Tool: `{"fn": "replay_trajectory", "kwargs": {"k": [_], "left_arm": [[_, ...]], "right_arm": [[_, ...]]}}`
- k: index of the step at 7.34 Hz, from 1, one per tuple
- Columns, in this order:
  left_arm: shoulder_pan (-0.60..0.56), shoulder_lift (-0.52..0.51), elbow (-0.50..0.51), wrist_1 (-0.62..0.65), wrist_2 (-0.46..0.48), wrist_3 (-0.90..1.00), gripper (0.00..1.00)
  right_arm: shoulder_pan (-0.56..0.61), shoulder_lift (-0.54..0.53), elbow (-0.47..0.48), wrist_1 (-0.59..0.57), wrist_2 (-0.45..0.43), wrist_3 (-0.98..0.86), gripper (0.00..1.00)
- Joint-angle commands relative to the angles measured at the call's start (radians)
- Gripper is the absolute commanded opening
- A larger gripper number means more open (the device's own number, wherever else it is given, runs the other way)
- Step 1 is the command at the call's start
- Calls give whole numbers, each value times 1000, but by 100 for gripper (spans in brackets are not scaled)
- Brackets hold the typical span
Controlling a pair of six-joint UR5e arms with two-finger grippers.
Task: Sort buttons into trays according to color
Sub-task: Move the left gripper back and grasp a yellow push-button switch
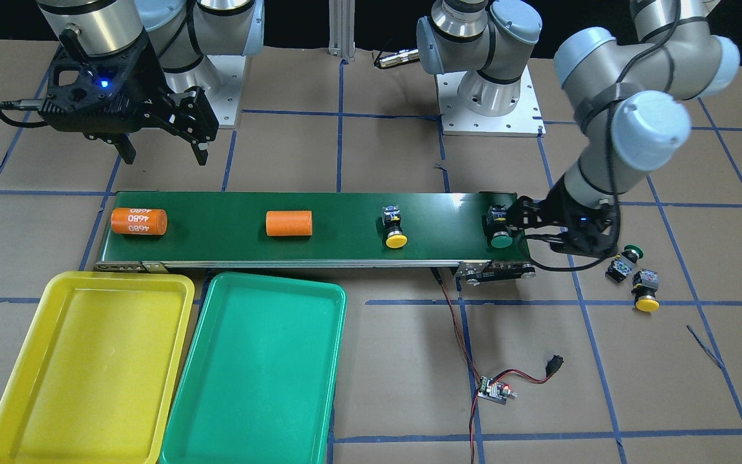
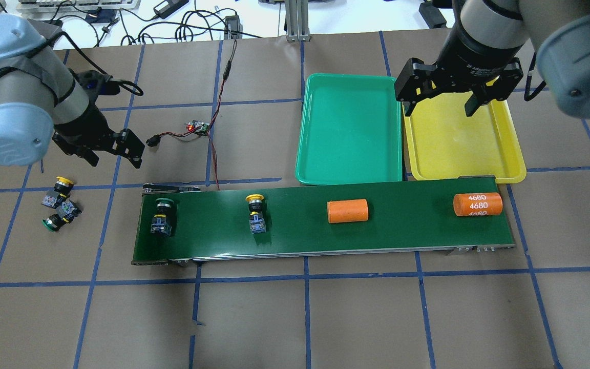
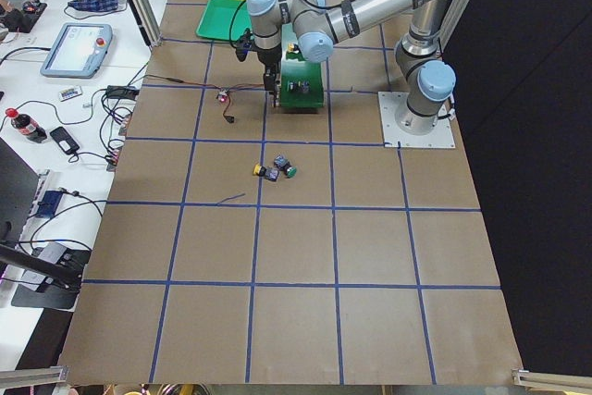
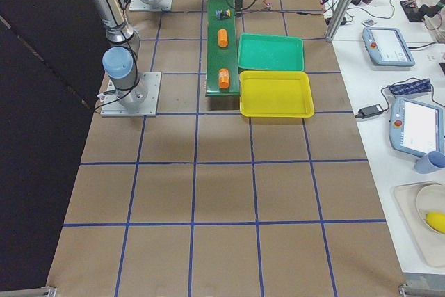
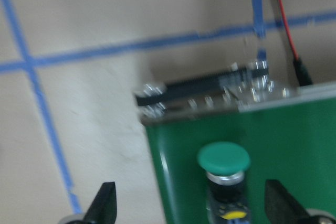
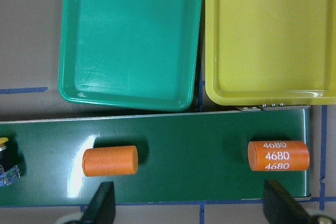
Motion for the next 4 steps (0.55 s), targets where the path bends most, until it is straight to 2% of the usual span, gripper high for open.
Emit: {"fn": "replay_trajectory", "kwargs": {"k": [1, 2, 4], "left_arm": [[127, -91, 66, 57, 21, 103, 100], [189, -146, 69, 170, 21, 126, 100], [232, -223, 65, 239, 18, 268, 100]], "right_arm": [[-1, 0, 0, 0, 0, 0, 100], [-1, 2, 0, 0, 0, 0, 100], [0, 0, 0, 0, 0, 0, 100]]}}
